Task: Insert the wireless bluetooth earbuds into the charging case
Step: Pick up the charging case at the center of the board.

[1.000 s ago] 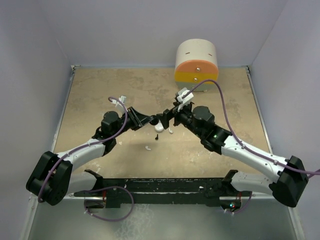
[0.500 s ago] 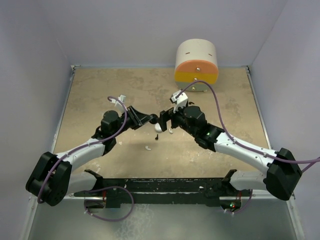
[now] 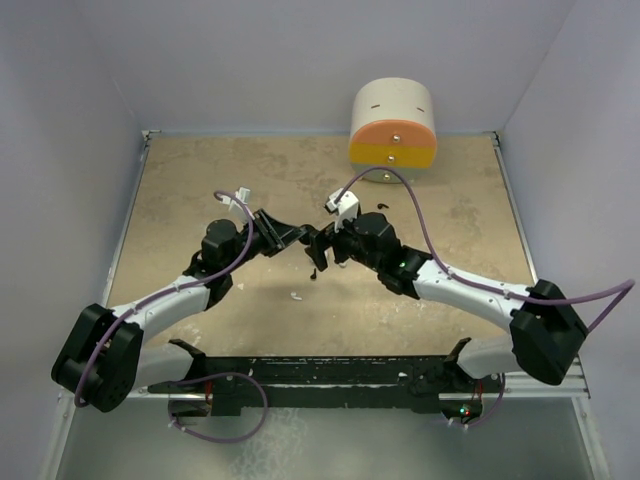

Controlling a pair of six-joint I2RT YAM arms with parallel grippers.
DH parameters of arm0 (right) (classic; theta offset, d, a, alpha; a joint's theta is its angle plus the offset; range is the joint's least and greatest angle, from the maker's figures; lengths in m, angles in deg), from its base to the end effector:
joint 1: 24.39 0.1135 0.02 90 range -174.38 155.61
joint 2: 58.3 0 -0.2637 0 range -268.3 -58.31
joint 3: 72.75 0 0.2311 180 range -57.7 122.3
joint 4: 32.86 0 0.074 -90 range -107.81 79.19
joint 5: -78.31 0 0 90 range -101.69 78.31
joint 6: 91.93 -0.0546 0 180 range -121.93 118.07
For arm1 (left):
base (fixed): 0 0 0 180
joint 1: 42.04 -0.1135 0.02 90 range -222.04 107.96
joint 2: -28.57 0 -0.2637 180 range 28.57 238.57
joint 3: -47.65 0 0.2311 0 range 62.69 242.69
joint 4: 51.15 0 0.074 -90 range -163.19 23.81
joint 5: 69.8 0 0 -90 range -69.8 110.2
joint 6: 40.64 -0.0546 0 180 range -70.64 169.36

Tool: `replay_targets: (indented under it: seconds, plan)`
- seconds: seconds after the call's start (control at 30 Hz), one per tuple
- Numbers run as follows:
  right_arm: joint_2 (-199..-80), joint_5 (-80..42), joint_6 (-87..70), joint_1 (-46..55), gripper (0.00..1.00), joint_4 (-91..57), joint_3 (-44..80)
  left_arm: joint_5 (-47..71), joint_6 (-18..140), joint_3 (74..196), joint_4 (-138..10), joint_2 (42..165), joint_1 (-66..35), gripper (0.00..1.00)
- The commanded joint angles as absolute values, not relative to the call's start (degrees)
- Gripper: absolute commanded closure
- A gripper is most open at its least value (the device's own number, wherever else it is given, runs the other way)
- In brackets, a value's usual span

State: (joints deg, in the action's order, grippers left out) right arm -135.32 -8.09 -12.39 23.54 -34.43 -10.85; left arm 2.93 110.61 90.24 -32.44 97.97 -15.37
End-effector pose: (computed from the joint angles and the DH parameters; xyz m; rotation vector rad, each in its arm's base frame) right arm 0.2094 0.2269 0.2801 -0.5529 1.7735 0.6625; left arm 0.2236 -0.1304 0.2383 -0.3256 1.8885 -1.3521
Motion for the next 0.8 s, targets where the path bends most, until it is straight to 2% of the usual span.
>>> replay_targets:
  seconds: [0.0,0.47,0.63,0.77]
  plan:
    - [-136.4,-9.9,-10.9,23.4,0.05,-38.0,-8.4,3.1,111.6,91.8,-27.8,96.7,-15.1,1.00]
    - [-139.9,-13.5,-9.4,23.4,0.12,-39.2,-6.2,3.0,111.9,91.0,-26.8,96.9,-13.4,1.00]
    - [-140.2,-13.6,-9.1,23.4,0.20,-39.0,-4.4,3.2,111.8,90.6,-26.7,96.9,-12.8,1.00]
    - [-140.6,-13.5,-9.0,23.4,0.32,-39.0,-4.0,3.2,111.8,90.2,-26.6,96.8,-12.5,1.00]
